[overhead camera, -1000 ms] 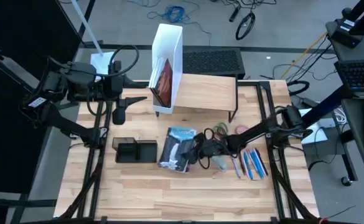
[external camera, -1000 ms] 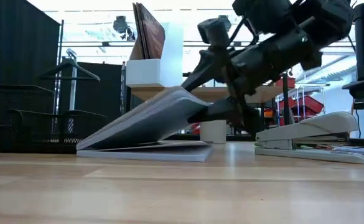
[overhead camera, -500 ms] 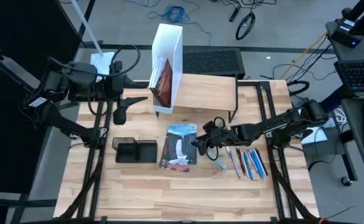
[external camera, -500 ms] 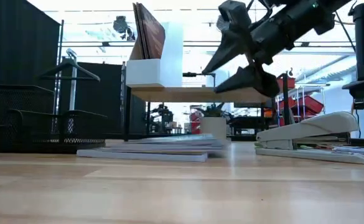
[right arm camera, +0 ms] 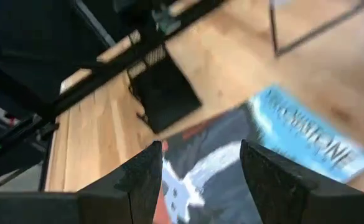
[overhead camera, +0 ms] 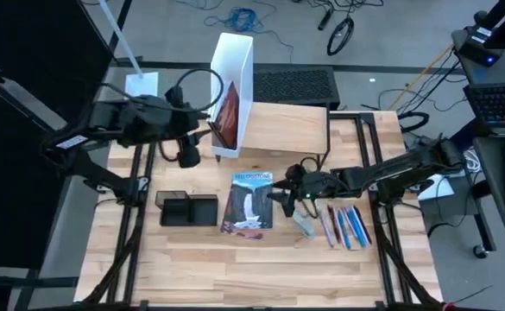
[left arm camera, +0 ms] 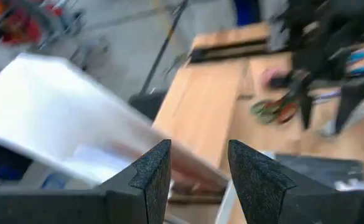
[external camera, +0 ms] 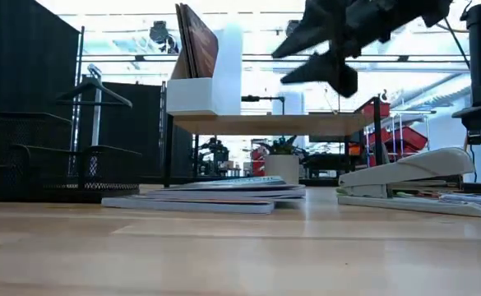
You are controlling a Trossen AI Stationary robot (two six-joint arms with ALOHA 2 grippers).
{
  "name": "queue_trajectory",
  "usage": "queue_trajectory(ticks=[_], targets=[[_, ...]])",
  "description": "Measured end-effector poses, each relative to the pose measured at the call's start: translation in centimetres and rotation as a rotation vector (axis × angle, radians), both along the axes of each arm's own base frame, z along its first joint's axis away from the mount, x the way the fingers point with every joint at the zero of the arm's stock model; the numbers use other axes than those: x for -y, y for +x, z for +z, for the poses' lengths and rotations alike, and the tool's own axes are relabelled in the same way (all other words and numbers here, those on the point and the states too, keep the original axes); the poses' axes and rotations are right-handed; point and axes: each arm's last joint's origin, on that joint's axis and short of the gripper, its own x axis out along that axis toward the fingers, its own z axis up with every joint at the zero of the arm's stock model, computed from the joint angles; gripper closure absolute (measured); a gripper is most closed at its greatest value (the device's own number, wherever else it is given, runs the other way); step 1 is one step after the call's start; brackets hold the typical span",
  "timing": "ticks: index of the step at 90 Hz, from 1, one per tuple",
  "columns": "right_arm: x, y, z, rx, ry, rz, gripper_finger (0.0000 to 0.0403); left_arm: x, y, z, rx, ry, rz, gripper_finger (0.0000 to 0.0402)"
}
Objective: Stock shelves
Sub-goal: Remove the brown book from the white bookshelf on the shelf
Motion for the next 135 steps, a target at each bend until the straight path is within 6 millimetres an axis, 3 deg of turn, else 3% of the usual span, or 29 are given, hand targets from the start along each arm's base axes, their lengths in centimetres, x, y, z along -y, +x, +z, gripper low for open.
queue_trajectory(ticks=[17,42,71,135], targets=[[0.2,-0.7,0.2,-0.046,-0.073,0.009,0.0206,-0.3,0.2,-1.9,-0.025,-0.062,0.107,0.0258],[0.2,-0.9,-0.4,-0.113,-0.164,-0.008,0.0206,-0.5,-2.0,-6.3,0.110,-0.100,0.241,0.0290],[0.3,-1.0,-0.4,-0.121,-0.197,-0.014,0.0206,-1.3,-1.2,-10.7,0.186,-0.113,0.285,0.0301],[0.4,-1.0,-0.4,-0.122,-0.211,-0.041,0.0206,-2.7,-0.5,-9.9,0.337,-0.088,0.322,0.0301]])
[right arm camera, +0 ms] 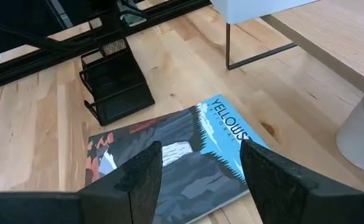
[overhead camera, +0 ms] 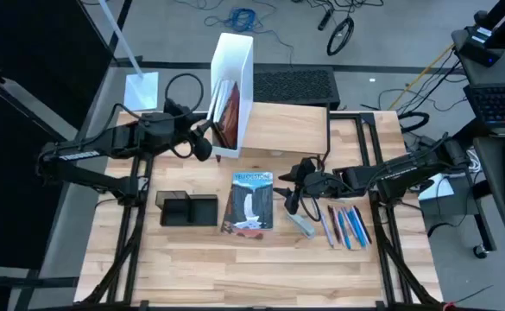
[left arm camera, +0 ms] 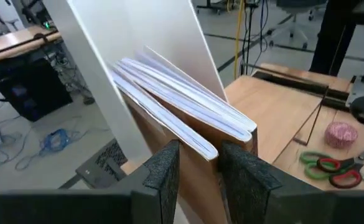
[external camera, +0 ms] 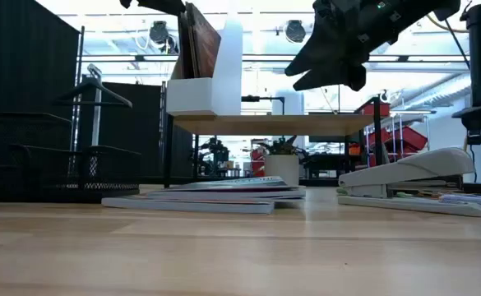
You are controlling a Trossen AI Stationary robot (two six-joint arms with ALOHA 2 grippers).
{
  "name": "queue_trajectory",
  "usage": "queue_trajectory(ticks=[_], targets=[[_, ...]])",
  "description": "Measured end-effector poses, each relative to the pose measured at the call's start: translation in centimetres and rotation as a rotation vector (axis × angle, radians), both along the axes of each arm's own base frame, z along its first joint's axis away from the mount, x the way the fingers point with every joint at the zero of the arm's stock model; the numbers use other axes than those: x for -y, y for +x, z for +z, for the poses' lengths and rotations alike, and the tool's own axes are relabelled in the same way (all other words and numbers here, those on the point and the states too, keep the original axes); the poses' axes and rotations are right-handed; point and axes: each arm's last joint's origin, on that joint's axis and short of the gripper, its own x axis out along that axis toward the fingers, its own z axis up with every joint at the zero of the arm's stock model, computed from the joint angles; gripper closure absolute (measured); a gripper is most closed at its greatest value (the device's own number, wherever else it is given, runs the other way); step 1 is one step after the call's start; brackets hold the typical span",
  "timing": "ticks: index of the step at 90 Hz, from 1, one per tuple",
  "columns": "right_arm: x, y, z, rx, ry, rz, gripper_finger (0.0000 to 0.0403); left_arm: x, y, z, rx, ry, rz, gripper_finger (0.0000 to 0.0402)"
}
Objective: Stock shelves
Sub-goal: Remove the brown book from the white bookshelf on the shelf
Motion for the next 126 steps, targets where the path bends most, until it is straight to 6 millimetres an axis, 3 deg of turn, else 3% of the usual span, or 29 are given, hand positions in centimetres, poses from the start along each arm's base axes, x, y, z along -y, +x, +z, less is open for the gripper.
queue_trajectory(ticks=[33,62,86,104,126], targets=[[0.0,0.0,0.0,0.002,0.008,-0.003,0.0206,-0.5,2.5,-1.4,-0.058,0.020,0.010,0.0318],[-0.1,0.0,0.0,0.002,0.009,0.000,0.0206,-0.6,2.6,-1.3,-0.054,0.043,0.039,0.0392],[-0.1,0.0,0.0,0.002,0.009,0.000,0.0206,-0.6,2.7,-0.8,0.000,0.055,0.040,0.0387],[-0.1,0.0,0.0,0.002,0.010,0.000,0.0206,-0.5,1.8,0.6,0.044,0.088,0.030,0.0387],[-0.1,0.0,0.0,0.001,0.009,0.000,0.0206,0.4,0.1,4.2,0.102,0.174,-0.020,0.0386]])
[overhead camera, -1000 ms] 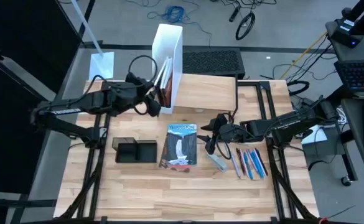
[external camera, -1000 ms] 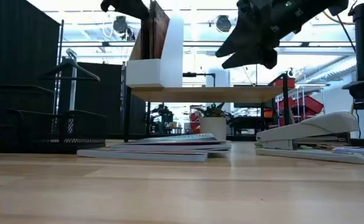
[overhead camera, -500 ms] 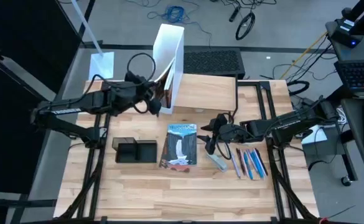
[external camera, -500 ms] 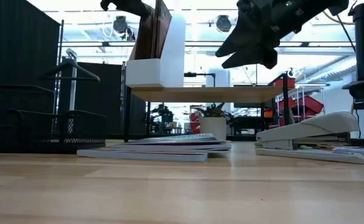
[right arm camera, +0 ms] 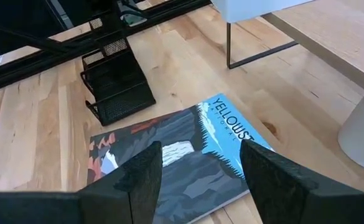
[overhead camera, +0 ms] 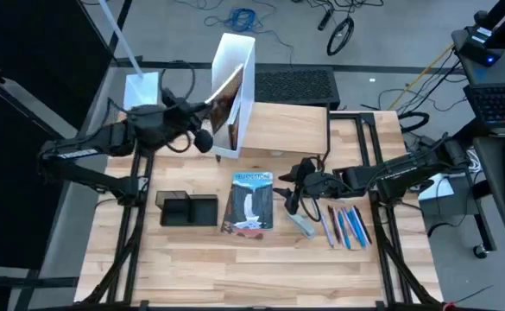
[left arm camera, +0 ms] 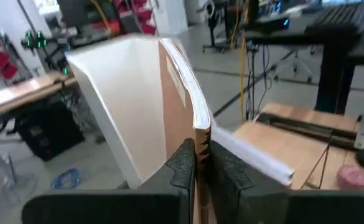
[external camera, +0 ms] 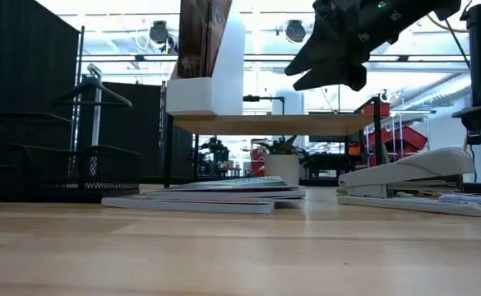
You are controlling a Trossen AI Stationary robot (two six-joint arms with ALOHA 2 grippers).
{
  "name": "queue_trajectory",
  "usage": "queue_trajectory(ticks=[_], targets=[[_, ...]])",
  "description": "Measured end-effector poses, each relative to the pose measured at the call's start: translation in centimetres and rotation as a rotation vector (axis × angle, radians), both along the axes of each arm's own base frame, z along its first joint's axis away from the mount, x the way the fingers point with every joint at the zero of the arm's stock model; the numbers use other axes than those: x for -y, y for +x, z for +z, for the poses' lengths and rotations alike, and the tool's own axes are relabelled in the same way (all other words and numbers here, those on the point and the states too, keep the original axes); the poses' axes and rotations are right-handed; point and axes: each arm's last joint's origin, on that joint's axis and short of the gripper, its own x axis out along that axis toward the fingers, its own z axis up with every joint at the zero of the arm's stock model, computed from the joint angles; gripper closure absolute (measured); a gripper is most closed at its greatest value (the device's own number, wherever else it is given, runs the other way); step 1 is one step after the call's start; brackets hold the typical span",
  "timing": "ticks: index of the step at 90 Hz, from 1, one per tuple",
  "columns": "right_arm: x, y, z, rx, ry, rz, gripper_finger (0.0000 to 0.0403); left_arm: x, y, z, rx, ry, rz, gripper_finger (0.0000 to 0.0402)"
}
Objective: Stock shelves
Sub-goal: Remove the brown book from the white bookshelf on the shelf
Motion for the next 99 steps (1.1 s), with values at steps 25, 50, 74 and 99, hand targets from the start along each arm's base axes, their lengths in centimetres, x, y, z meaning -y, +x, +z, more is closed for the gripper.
queue_trajectory(ticks=[25,50,74,99], targets=[[0.0,0.0,0.0,0.000,-0.009,0.010,0.0206,1.3,-1.5,2.7,-0.001,0.078,-0.069,0.0386],[-0.1,0.5,1.0,0.080,-0.098,0.069,0.0206,3.2,-3.1,4.7,-0.075,0.146,-0.214,0.0398],[0.0,0.8,3.1,0.216,-0.288,0.140,0.0206,4.1,-5.5,7.1,-0.084,0.146,-0.280,0.0400],[0.6,1.1,5.1,0.368,-0.443,0.132,0.0206,5.1,-7.6,7.9,-0.146,0.135,-0.412,0.0401]])
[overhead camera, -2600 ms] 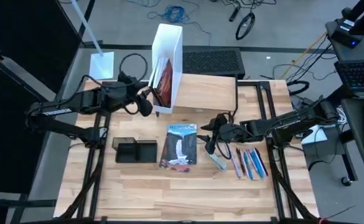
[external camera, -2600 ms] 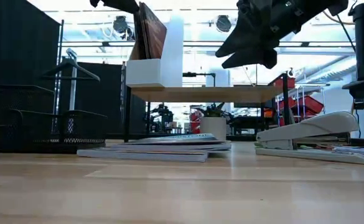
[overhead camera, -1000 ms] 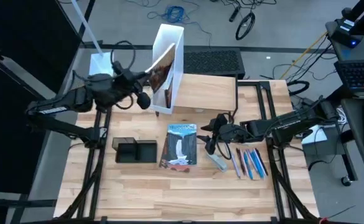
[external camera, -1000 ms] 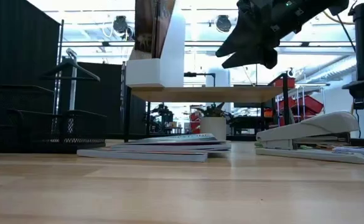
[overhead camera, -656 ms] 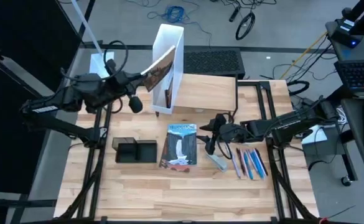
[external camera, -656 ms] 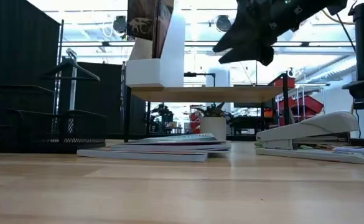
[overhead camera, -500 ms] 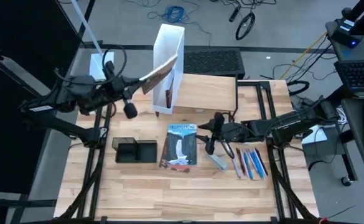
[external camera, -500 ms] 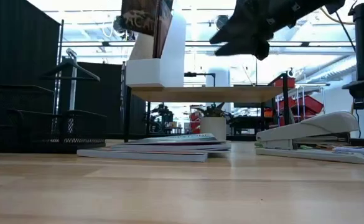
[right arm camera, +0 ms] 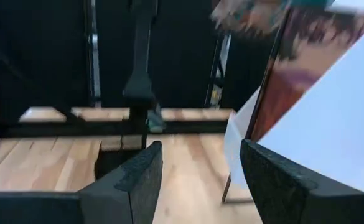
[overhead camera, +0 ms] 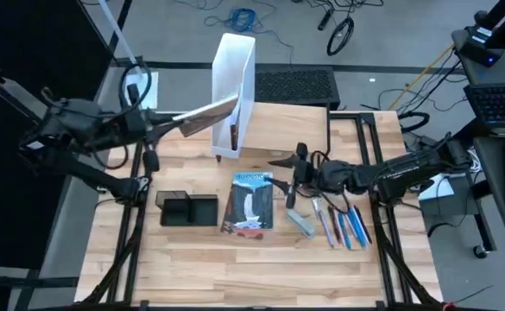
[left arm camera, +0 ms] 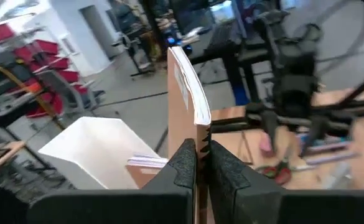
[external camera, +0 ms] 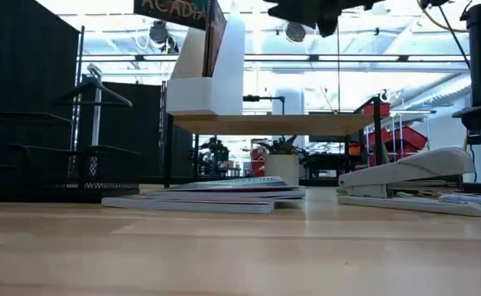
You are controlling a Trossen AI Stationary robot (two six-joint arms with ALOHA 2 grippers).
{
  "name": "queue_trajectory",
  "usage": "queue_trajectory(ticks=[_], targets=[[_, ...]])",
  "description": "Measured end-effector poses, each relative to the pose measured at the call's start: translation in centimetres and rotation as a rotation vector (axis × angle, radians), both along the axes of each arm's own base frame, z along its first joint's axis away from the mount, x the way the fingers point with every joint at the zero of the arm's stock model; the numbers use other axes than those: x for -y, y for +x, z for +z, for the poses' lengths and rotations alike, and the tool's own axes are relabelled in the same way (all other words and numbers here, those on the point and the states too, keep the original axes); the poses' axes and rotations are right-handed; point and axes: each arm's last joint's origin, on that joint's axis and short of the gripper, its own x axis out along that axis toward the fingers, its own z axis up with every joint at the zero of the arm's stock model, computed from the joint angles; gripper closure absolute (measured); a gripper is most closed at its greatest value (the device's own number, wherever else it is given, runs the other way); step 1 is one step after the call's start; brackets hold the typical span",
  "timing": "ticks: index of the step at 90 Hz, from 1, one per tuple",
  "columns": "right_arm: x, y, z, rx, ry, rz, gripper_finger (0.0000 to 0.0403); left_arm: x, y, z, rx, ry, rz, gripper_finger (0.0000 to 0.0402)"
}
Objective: Stock shelves
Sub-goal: Remove the brown book from the white bookshelf on the shelf
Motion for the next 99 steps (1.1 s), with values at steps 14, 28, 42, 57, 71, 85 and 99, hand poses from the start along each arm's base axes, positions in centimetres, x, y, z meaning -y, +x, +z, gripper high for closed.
queue_trajectory(ticks=[14,28,42,57,71,85,99], targets=[[0.7,0.1,0.5,0.045,-0.005,-0.020,0.0203,0.5,-0.6,0.2,-0.006,-0.003,-0.058,0.0401],[1.1,0.1,1.0,0.096,-0.005,0.038,0.0174,0.7,-1.5,0.9,0.010,-0.007,-0.115,0.0401],[1.3,0.4,2.4,0.137,-0.039,0.049,0.0140,0.9,-2.3,1.7,0.035,-0.029,-0.201,0.0401],[1.2,1.0,4.4,0.152,-0.076,0.075,0.0127,1.1,-2.2,1.4,0.024,-0.060,-0.238,0.0401],[1.1,1.9,5.9,0.180,-0.116,0.069,0.0127,1.7,-0.3,0.8,-0.013,-0.062,-0.267,0.0402],[1.0,3.7,6.0,0.159,-0.156,0.064,0.0126,2.2,1.6,0.2,-0.057,-0.069,-0.252,0.0401],[0.9,5.4,6.0,0.147,-0.174,0.058,0.0126,2.6,3.2,-0.4,-0.095,-0.068,-0.252,0.0401]])
